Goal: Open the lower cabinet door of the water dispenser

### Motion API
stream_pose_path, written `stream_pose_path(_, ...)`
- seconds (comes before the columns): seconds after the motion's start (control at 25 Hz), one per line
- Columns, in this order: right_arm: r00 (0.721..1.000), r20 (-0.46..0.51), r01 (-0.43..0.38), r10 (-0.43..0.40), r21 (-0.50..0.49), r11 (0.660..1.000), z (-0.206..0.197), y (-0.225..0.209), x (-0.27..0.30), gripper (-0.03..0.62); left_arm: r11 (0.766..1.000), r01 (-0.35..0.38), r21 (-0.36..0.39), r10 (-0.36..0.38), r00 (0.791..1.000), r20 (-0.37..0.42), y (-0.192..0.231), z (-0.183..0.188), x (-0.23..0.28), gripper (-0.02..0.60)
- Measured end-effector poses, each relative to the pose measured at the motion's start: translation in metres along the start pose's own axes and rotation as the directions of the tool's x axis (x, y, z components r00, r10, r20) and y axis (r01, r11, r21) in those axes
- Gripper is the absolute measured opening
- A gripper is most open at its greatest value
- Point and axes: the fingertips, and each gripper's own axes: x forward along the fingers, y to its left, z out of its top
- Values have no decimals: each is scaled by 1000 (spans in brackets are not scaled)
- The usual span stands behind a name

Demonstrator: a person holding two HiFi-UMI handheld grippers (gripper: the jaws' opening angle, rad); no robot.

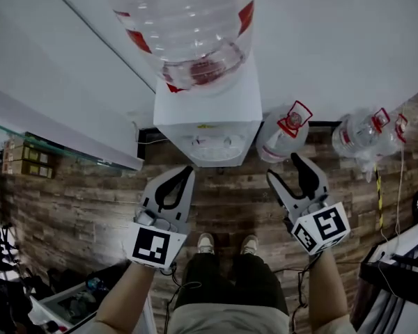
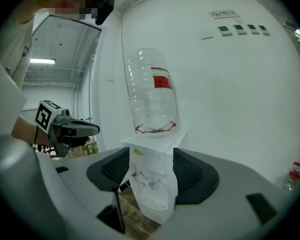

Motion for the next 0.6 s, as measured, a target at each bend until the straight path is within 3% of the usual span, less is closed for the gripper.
stream_pose_path(0.28, 998, 20, -63, 62, 57, 996, -85, -12, 38, 295, 999, -25, -47, 25, 1000, -6, 4, -74, 36, 6)
stream_pose_path(0.6, 995, -50, -84, 87, 49, 995, -183, -30, 86, 316, 997, -43, -67, 40, 998, -51, 15, -161, 72, 6)
